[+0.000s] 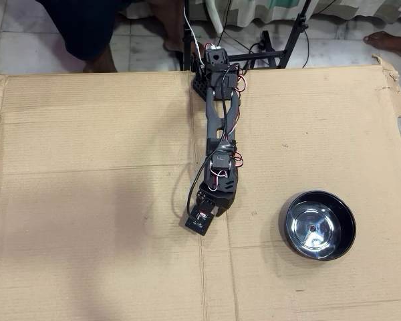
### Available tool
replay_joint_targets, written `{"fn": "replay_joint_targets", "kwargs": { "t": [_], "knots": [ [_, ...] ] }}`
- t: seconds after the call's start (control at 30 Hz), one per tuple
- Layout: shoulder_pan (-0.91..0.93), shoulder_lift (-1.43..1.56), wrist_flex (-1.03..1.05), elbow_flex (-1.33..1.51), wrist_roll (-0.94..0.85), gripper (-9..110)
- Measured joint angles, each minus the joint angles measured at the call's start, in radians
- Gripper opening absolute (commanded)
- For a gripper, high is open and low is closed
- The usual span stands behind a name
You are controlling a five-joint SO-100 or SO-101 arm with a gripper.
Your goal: Grasp a lego block and put it in the bin.
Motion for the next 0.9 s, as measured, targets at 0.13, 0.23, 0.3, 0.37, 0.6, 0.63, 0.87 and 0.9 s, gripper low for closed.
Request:
{"fn": "replay_joint_targets", "kwargs": {
  "t": [0.13, 0.23, 0.3, 0.37, 0.6, 0.63, 0.87, 0.9],
  "knots": [
    [0.005, -0.015, 0.0, -0.002, 0.0, 0],
    [0.005, -0.02, 0.0, -0.005, 0.002, 0],
    [0.005, -0.02, 0.0, -0.005, 0.002, 0],
    [0.005, -0.02, 0.002, -0.014, 0.002, 0],
    [-0.034, 0.067, 0.003, -0.017, 0.002, 0],
    [-0.051, 0.086, 0.003, -0.017, 0.002, 0],
    [-0.183, 0.215, 0.003, -0.021, 0.002, 0],
    [-0.206, 0.233, 0.003, -0.021, 0.002, 0]
  ]
}}
